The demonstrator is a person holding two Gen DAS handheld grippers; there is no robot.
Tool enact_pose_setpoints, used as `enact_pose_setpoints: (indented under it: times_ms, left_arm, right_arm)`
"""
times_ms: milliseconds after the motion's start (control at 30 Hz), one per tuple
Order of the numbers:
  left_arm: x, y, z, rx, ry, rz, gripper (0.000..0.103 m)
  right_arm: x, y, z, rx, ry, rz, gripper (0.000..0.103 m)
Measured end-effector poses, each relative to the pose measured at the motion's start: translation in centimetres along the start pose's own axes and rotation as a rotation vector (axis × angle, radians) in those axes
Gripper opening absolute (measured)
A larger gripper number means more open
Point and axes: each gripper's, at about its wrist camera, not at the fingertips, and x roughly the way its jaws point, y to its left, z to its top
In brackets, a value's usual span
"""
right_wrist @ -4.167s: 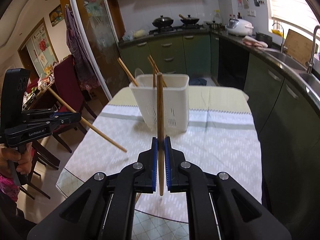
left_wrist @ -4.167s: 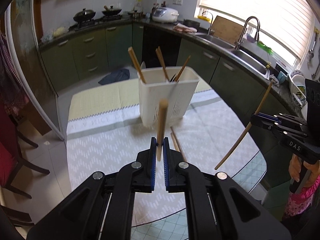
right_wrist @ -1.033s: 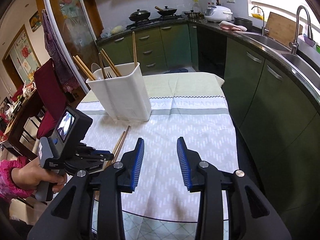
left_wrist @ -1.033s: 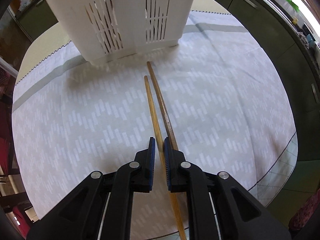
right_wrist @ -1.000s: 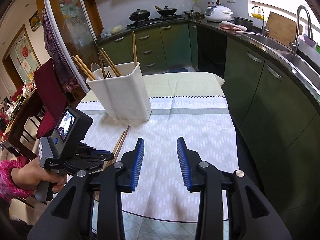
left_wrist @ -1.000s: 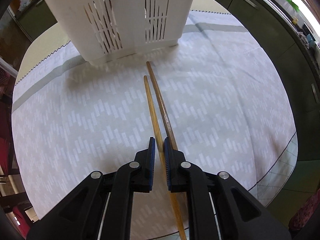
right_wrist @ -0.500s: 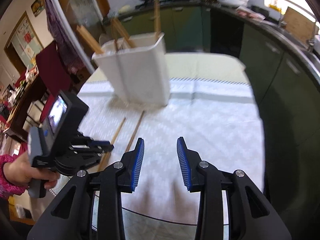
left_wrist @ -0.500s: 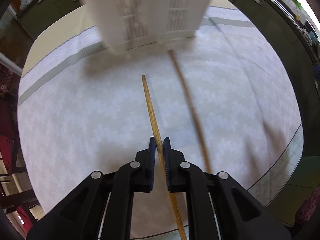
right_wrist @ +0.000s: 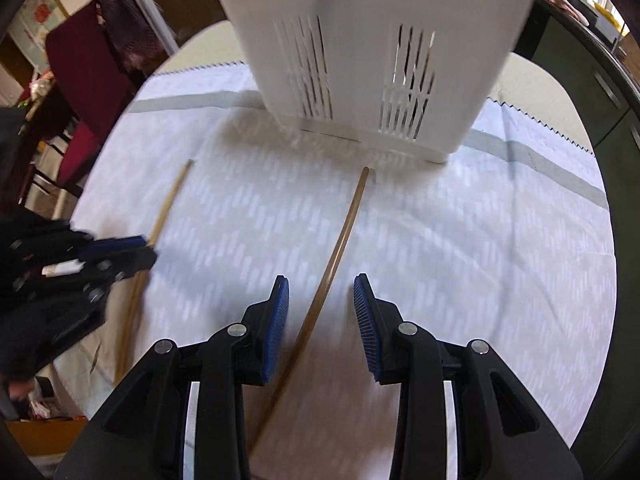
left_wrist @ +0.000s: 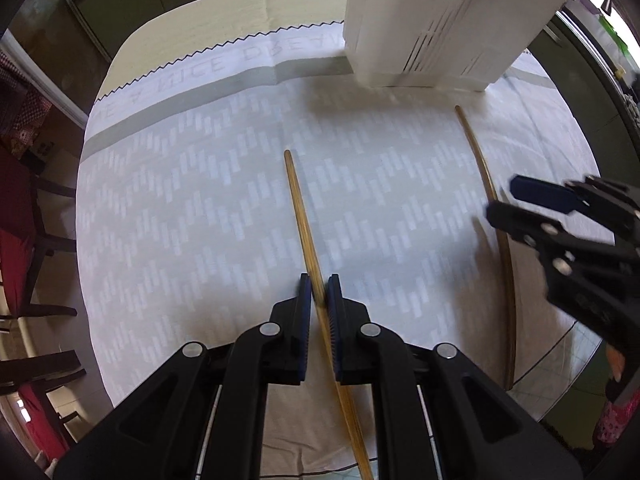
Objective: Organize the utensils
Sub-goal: 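Grasp a wooden chopstick with the left gripper while the right grasps another, then lift both chopsticks over the caddy and open both grippers to drop them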
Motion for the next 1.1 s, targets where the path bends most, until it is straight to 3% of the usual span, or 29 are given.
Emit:
enact_pose_setpoints:
  times_ms: [200,233,333,467,733,1100]
  left_arm:
    - [-0.5,0.5,-1.2,0.013,-0.004,-0.002,0.009]
    - [-0.6,-0.1,-1.4,0.01,-0.003,-0.004,0.009]
    - [-0.7,-0.3,-1.4,0.013,-0.001,-0.003,0.009]
    - [-0.5,-0.2,-1.0,-0.003,0.013,-0.009,0.009]
    - [0.1,0.1,1.2,-0.021,0.027,0.005,0.01]
    - [-1.2,-1.3,2.9,-0.027,-0.025,0.013,0.006]
  right_arm:
    - [1.0,1.1,0.8,-0.021,0.016,-0.058,0.034]
    - [1.1,1.4,0.7,-0.034,0.017,-0.073,0.031]
    - [1.2,1.7,0.7,-0.066,0.028,-0.074,0.011]
    - [0.8,1.4,0.3,-0.081,0.035,-0.081,0.007]
    - [-2.8,-1.6,-1.7,-0.037,-0.048,-0.022,0.007]
    - [-9.7,-3.7,-4.5,-0.013,-0.194,0.046,0.007]
